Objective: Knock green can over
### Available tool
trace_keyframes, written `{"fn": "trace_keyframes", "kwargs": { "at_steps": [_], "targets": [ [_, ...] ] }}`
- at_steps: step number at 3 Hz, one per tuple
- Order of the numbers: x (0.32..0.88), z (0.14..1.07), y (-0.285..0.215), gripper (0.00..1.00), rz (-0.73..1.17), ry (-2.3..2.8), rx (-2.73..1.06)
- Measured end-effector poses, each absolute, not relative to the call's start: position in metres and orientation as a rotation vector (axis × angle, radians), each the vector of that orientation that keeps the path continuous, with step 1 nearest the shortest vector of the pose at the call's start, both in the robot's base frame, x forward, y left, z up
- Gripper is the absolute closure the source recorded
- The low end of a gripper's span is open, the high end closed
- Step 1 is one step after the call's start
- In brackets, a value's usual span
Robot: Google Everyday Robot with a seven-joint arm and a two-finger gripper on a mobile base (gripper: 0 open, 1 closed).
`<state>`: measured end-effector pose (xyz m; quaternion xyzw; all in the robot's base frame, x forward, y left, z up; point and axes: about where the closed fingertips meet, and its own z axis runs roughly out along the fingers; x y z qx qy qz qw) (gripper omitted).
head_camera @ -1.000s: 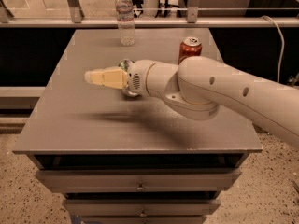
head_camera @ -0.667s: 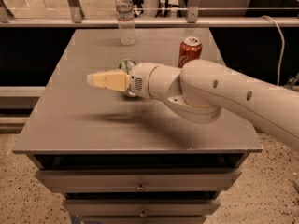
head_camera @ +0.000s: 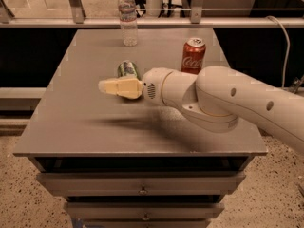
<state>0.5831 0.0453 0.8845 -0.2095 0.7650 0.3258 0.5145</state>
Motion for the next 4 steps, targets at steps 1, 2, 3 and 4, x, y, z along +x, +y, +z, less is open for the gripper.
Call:
{"fn": "trace_keyframes", "kwargs": {
  "at_steps": [1,2,3,4],
  "targets": [
    [0.569,0.885,0.013,0.0,0.746,1.816,-0.525],
    [0.548,0.891,-0.02,0.0,0.751,1.746,-0.576],
    [0.515,0.904,-0.071,0.0,0.703,1.639,-0.682],
    [0.516,0.904,-0.064,0.0,0.713,1.645,-0.68]
  ]
}}
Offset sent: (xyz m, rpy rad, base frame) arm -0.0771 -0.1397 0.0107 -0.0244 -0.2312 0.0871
